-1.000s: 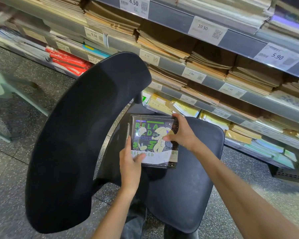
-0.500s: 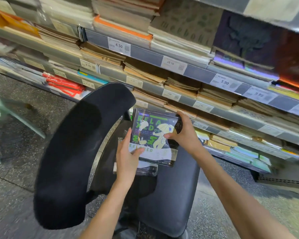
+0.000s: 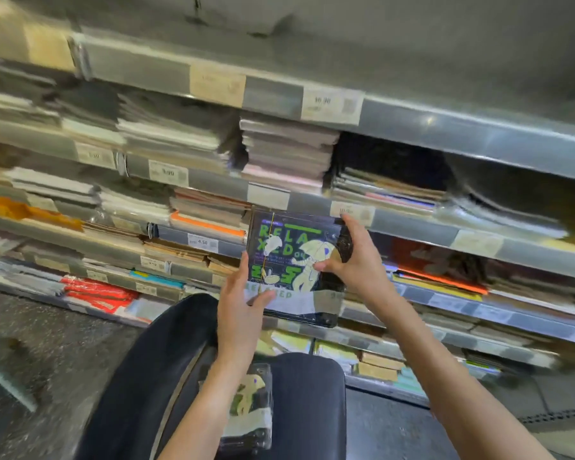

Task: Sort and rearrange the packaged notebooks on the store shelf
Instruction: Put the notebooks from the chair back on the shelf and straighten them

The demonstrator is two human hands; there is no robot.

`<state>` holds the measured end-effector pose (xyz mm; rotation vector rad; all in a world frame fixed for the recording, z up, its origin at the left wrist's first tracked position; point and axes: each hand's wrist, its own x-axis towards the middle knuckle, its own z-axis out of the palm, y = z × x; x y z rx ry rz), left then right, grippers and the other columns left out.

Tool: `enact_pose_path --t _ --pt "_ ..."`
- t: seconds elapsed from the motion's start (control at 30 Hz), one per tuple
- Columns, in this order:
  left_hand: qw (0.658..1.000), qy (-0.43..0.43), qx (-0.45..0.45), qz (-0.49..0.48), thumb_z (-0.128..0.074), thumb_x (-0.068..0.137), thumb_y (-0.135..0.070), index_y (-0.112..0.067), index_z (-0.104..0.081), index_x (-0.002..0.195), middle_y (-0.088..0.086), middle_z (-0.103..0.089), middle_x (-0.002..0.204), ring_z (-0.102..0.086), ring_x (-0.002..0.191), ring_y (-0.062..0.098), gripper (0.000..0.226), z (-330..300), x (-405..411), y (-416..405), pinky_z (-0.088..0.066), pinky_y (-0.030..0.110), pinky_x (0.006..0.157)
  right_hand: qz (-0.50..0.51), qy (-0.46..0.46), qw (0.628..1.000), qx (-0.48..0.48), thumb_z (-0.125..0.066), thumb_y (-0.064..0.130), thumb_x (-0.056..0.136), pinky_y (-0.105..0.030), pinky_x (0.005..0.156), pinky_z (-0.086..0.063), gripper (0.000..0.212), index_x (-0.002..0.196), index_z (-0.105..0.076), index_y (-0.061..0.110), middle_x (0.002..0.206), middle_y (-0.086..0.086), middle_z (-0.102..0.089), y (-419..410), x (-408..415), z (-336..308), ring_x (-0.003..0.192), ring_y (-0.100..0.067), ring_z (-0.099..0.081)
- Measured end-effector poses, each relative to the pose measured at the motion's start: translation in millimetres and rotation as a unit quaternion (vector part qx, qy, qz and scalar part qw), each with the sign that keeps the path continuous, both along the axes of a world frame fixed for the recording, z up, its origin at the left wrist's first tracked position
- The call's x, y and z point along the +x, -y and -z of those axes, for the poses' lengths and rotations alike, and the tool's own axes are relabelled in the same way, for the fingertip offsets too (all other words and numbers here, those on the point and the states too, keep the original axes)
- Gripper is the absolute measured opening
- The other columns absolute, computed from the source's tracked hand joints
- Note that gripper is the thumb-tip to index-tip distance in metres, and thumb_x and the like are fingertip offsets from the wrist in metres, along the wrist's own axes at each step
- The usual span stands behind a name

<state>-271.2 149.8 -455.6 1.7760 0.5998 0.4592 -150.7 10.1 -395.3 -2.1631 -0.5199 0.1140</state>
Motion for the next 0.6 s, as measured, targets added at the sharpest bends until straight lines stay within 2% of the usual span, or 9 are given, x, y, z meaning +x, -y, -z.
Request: enact_pose_path --t 0.07,0.2,0.3,0.43,0.6 --pt "1.0 0.028 -0.011 0.008 -0.064 0.085 -0.011 -0.037 -0.021 0.144 -0.013 -0.042 0.118 -0.038 0.109 -0.003 0.077 -25 5 -2 -0.031 0.016 0.093 0.003 0.032 0.999 0.005 -0.083 0.016 0.065 -0.03 0.112 -0.027 0.095 0.143 -0.029 0.018 0.145 0.0 -0.036 0 0 -28 0.133 -0.014 -0.033" --pt "0.997 0.066 0.023 0.017 -0.065 0.084 -0.012 -0.038 -0.02 0.144 -0.012 -0.042 0.123 -0.037 0.116 0.001 0.079 -69 11 -5 -0.031 0.022 0.099 -0.005 0.079 0.996 0.03 -0.081 0.017 0.068 -0.04 0.113 -0.028 0.092 0.143 -0.028 0.02 0.149 0.001 -0.032 6 -4 -78 0.136 -0.013 -0.029" --pt "0.994 0.099 0.054 0.014 -0.066 0.083 -0.013 -0.039 -0.019 0.143 -0.012 -0.044 0.119 -0.038 0.114 0.001 0.08 -104 15 -4 -0.032 0.026 0.1 0.011 0.115 0.993 0.036 -0.082 0.016 0.067 -0.039 0.114 -0.027 0.093 0.143 -0.028 0.018 0.148 0.0 -0.032 9 -6 -117 0.137 -0.013 -0.029" --pt "0.987 0.144 0.072 0.021 -0.063 0.085 -0.015 -0.037 -0.018 0.145 -0.013 -0.038 0.12 -0.033 0.114 -0.001 0.078 -156 19 2 -0.03 0.022 0.096 0.025 0.159 0.986 0.04 -0.082 0.017 0.067 -0.033 0.114 -0.026 0.093 0.143 -0.029 0.018 0.148 0.002 -0.033 14 -8 -171 0.135 -0.011 -0.03" --pt "0.975 0.192 0.104 0.035 -0.062 0.086 -0.015 -0.035 -0.016 0.145 -0.011 -0.039 0.121 -0.038 0.113 0.002 0.077 -212 28 3 -0.034 0.023 0.097 0.04 0.199 0.977 0.062 -0.083 0.014 0.065 -0.041 0.112 -0.031 0.094 0.142 -0.029 0.019 0.146 -0.001 -0.036 20 -6 -228 0.134 -0.015 -0.034"
